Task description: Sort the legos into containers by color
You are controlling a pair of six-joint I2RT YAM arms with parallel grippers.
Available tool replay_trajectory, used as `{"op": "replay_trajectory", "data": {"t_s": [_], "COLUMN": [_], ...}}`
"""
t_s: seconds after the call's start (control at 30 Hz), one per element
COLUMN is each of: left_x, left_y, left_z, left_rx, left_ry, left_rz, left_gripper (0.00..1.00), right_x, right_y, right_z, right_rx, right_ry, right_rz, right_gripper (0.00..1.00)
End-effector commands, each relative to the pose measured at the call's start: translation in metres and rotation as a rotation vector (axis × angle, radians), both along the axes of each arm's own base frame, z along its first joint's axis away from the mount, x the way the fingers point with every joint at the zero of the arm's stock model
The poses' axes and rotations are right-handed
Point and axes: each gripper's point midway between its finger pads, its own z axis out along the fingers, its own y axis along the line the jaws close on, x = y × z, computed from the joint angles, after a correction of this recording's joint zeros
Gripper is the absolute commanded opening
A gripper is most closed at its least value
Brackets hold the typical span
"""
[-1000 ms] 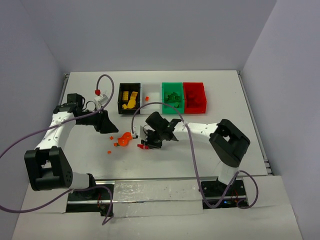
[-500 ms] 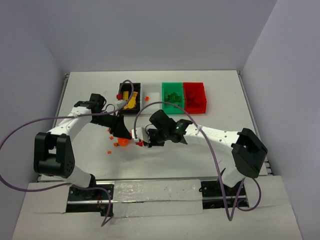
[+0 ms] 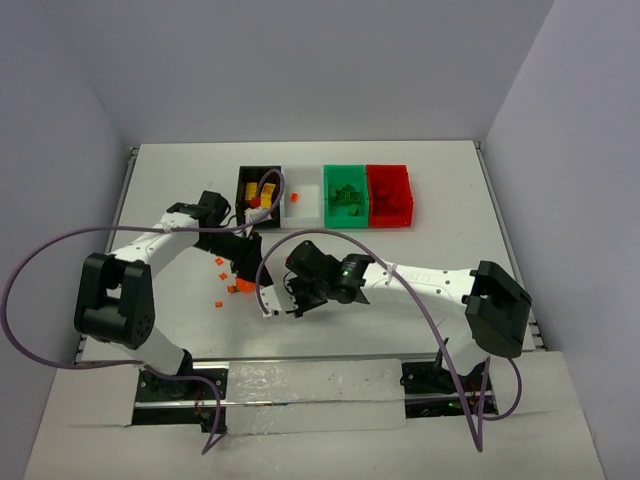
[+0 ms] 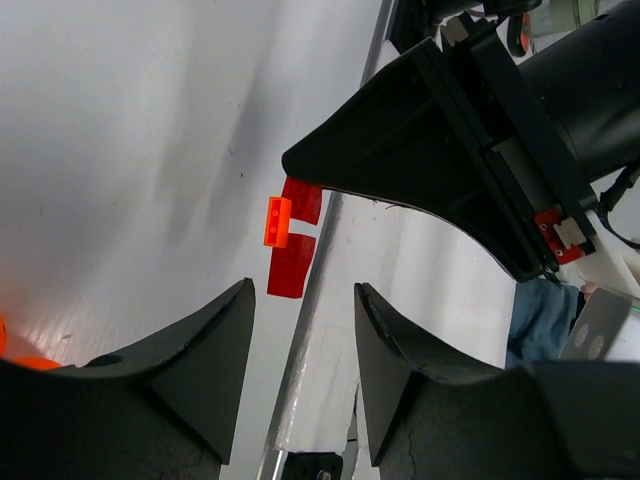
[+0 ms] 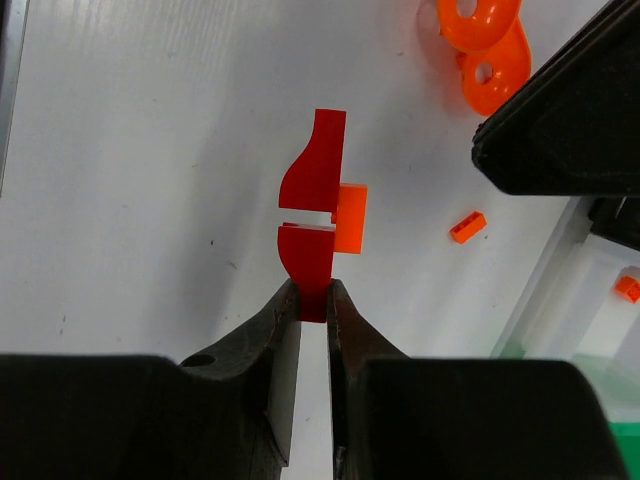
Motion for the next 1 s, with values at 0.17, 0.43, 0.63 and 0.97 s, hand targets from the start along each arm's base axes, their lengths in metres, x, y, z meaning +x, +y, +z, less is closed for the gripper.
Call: {"op": "replay_trajectory", "data": {"t_s": [0.17,0.43,0.63,0.97], "left_x": [-0.003,-0.004,-0.001,-0.011], "left_y": [-0.020,-0.026,-0.028,-0.027], "left_z": [0.000,-0.013,-0.017,-0.022], "left_rx": [0.012,0.063,0.079,0.092], "left_ry": [-0.066,-0.076,-0.085,-0.063], "left_rz": [-0.064,-0.070,-0.065,-0.097], "left_gripper": [0.52,0.48,0.45,0.40], "right_x": [-0.002,-0.010,-0.011,-0.010], "right_y": [0.013,0.019,0.021,0.021], "right_z": [0.038,0.044,0.048,0.051], "right_rx": [0.050,0.060,0.065,0.067], "right_ry": [-0.081,-0.080,-0.085,-0.095], "right_rz": [0.040,0.057,0.058,0.050], "right_gripper": [0.00,0.00,0.00,0.00]}}
